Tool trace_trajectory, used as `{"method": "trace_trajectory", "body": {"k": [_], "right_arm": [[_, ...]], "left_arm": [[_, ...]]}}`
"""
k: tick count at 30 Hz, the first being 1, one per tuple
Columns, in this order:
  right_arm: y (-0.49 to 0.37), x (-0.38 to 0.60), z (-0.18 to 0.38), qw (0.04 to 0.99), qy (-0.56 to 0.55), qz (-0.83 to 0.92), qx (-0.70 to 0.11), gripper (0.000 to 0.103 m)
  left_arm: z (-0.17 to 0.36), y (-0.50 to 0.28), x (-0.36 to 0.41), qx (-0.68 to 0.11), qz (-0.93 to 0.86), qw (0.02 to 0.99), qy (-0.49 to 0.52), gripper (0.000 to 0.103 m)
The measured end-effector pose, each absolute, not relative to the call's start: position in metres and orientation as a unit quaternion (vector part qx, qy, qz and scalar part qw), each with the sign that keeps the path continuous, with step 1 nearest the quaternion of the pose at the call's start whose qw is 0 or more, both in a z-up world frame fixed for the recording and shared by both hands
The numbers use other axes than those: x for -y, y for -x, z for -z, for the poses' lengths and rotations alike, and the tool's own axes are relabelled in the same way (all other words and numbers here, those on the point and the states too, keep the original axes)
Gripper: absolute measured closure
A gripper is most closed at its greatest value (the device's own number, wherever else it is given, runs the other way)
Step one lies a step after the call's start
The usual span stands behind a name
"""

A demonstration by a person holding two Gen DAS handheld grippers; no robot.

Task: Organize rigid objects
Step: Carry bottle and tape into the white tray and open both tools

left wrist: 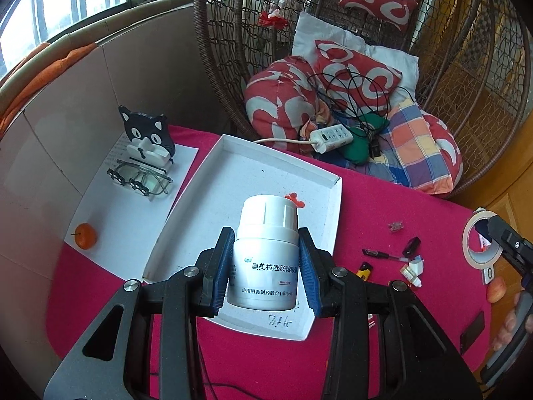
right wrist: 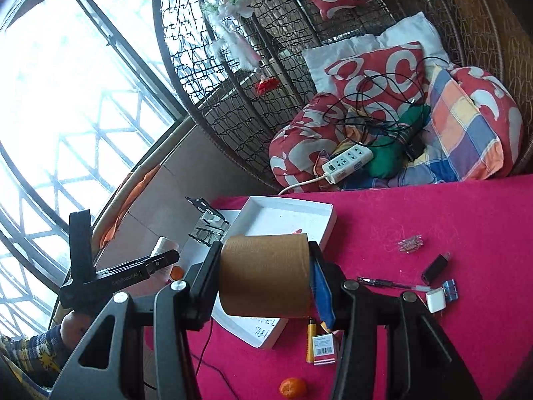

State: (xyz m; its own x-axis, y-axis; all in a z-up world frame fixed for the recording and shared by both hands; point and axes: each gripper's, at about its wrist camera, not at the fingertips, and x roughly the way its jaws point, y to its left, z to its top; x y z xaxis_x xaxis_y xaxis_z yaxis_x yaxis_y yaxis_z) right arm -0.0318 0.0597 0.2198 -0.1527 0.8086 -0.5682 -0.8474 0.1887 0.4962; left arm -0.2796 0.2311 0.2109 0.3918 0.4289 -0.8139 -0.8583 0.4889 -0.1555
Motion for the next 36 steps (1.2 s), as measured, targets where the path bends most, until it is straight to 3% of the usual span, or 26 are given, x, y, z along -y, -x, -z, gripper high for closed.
{"method": "trace_trajectory", "body": {"k": [12, 21, 36], "right_arm": [[0.063, -0.134, -0.218, 0.644, 0.069, -0.642, -0.411, 0.054], [0.083, -0.186, -0.142, 0.628, 0.110, -0.596, -0.488, 0.054], [0.106, -0.230, -0.096, 0.642, 0.178, -0.554, -0.499, 0.054]], "left_arm": [[-0.189, 0.281, -0.270, -0.387, -0.391, 0.785, 0.284, 0.066], [-0.115, 0.256, -0.296, -0.465, -0.364, 0.756, 0.282, 0.066], [-0.080, 0.250, -0.322, -0.512, -0.357, 0.735, 0.265, 0.065]]}}
